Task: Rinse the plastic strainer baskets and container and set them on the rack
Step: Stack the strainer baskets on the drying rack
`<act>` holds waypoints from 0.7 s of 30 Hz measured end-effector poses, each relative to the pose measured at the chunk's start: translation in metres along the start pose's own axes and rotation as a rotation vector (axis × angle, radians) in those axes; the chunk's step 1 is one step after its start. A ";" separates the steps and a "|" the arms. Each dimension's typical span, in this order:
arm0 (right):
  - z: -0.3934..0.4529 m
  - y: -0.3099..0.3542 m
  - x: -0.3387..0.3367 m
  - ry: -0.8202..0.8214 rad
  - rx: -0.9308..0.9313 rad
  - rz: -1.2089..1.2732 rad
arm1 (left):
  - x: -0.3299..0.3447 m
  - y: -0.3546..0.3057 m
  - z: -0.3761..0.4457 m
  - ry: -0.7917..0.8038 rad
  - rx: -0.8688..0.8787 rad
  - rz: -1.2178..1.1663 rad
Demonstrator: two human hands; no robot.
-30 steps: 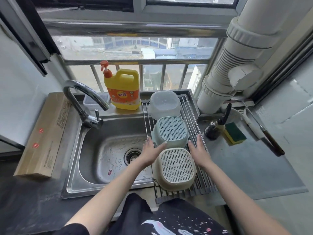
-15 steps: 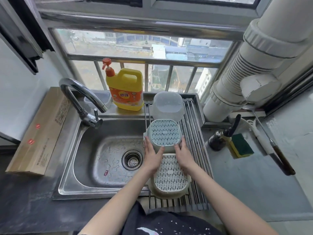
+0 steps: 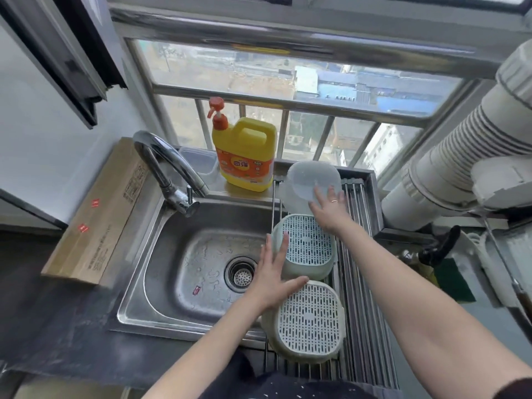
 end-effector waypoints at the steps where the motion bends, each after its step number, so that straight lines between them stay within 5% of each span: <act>1: -0.001 0.002 0.003 0.007 -0.003 -0.014 | 0.000 0.001 0.001 0.001 0.002 -0.008; 9: -0.011 0.013 0.003 0.009 0.025 -0.175 | 0.002 0.003 0.002 -0.008 0.018 -0.029; 16: -0.080 -0.019 0.022 -0.325 -0.074 0.425 | 0.001 0.005 -0.009 -0.130 0.085 -0.133; 21: -0.153 -0.064 0.081 -0.294 -0.060 0.461 | 0.010 0.006 -0.023 -0.205 0.117 0.015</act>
Point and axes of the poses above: each hand's wrist, its own z-axis towards the middle knuckle, its own x-axis out of the palm, y = z × x, the point moved 3 cm from there along z, towards the middle knuckle, and after that the axes turned 5 degrees about x, right-handed, at the moved point
